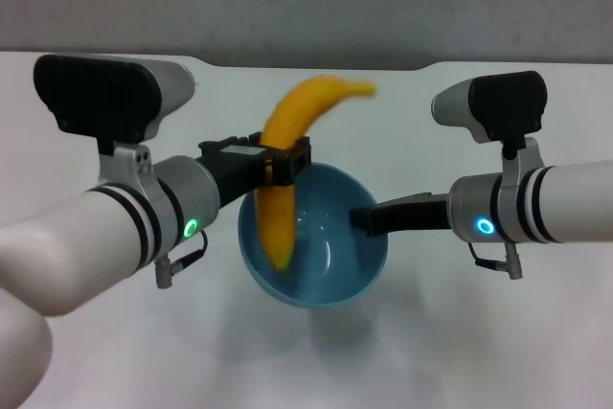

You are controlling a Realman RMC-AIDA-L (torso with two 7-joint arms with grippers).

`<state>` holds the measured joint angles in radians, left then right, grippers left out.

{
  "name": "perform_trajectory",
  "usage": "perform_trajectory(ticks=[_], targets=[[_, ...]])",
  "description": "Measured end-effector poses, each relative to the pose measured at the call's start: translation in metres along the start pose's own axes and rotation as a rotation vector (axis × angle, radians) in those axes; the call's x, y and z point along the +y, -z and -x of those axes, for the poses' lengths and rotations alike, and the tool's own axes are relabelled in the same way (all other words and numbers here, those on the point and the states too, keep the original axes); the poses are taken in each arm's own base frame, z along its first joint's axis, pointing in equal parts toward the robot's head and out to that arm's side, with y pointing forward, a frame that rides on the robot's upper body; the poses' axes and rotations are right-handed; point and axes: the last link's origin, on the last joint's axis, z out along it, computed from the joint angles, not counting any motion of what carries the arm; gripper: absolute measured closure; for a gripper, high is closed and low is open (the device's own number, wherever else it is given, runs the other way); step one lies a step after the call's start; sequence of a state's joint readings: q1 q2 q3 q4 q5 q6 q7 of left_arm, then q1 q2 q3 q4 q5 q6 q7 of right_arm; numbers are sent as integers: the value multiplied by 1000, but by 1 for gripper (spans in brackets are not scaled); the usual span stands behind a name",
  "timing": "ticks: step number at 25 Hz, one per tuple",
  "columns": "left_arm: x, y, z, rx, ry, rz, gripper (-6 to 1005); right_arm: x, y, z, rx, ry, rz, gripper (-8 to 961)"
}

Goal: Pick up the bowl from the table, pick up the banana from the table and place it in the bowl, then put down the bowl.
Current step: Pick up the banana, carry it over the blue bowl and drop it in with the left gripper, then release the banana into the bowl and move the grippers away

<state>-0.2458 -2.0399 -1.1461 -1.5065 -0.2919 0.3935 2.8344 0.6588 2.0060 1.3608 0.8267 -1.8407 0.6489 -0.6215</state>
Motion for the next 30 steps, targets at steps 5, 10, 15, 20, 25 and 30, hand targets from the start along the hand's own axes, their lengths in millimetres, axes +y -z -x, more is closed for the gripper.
perform_trajectory(ticks=[5, 10, 15, 20, 25, 30], targets=[[4, -1, 2, -7, -15, 12, 339, -1, 0, 0, -2, -2, -4, 855], [2, 2, 0, 4, -12, 6, 287, -5, 0, -2, 0, -12, -13, 853], [-14, 9, -3, 23, 11, -40, 107, -14, 3, -7, 21, -46, -22, 851], [-50, 20, -2, 19, 61, -146, 102, -16, 7, 2, 48, -64, 2, 849], [-70, 25, 7, -6, 88, -205, 102, -15, 9, 20, 145, -54, -18, 847], [-86, 25, 23, -50, 111, -249, 102, -15, 10, 35, 215, -3, -75, 845]])
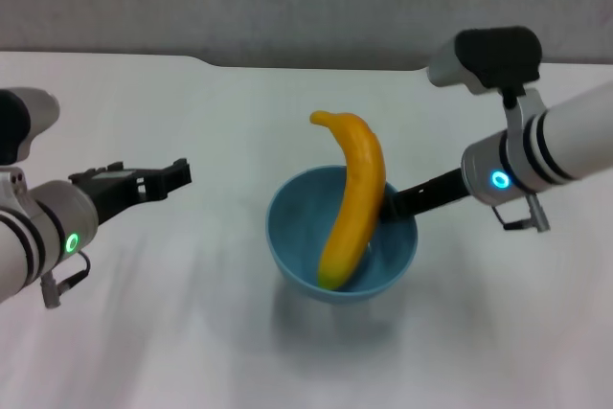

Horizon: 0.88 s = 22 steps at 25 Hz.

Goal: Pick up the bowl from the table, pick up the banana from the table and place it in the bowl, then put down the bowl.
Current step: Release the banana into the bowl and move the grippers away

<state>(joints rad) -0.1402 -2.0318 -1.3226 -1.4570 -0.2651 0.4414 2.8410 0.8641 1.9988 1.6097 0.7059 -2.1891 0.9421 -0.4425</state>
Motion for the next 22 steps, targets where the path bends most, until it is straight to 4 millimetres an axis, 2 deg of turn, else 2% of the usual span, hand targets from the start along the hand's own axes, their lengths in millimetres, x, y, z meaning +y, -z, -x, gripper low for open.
perform_trajectory(ticks=[4, 11, 17, 22], targets=[[-7, -2, 6, -13, 8, -17, 102, 1, 0, 8, 46, 33, -41, 844], [-17, -3, 8, -15, 26, -44, 103, 15, -9, 26, 53, 75, -55, 841], [-17, -3, 8, 0, 28, -41, 103, 20, -21, 11, 27, 56, -25, 839], [-18, -4, 13, -14, 35, -44, 103, 14, -26, -5, 24, 29, -18, 837]])
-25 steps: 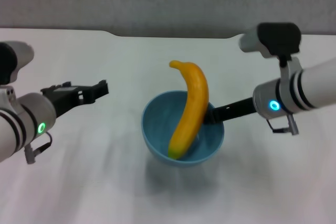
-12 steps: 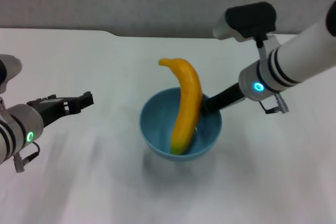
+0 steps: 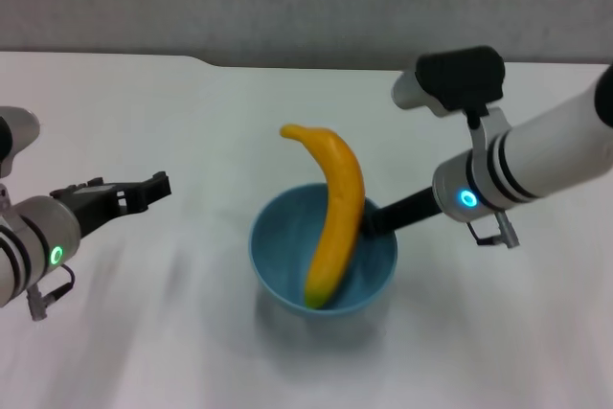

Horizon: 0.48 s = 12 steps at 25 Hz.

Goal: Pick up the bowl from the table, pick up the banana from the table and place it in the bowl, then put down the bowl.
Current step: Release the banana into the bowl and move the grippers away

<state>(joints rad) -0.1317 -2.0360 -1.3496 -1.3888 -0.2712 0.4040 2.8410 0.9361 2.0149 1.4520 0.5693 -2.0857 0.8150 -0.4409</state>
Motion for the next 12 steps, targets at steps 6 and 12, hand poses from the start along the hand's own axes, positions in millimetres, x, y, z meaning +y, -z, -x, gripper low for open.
perform_trajectory(ticks=[6, 12], targets=[[3, -1, 1, -3, -3, 8, 103, -5, -4, -14, 18, -18, -7, 834], [3, -1, 1, -1, -1, 9, 103, -11, -6, -23, 10, -46, -12, 832]])
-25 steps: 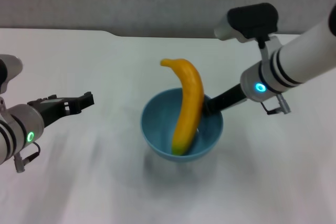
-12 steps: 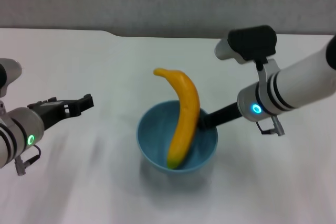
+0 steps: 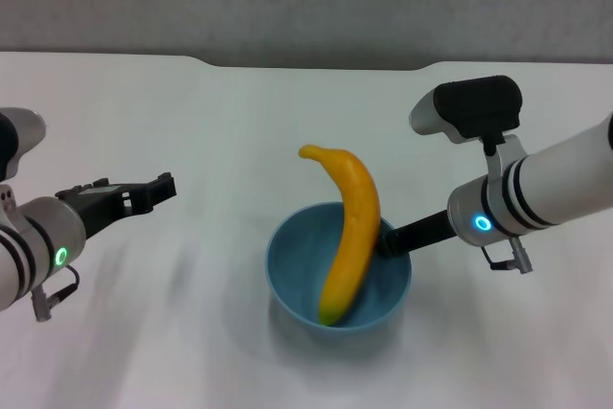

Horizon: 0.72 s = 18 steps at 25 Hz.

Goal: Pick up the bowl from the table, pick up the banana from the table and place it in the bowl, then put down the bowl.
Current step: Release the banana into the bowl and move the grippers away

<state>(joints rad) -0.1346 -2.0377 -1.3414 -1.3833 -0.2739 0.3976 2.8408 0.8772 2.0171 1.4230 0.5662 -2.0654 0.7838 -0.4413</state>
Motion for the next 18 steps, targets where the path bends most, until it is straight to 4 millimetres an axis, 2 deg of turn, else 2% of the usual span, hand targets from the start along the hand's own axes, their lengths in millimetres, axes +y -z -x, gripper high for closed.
perform_trajectory(ticks=[18], targets=[[-2, 0, 3, -5, 5, -3, 104, -3, -1, -5, 4, -16, 3, 825]])
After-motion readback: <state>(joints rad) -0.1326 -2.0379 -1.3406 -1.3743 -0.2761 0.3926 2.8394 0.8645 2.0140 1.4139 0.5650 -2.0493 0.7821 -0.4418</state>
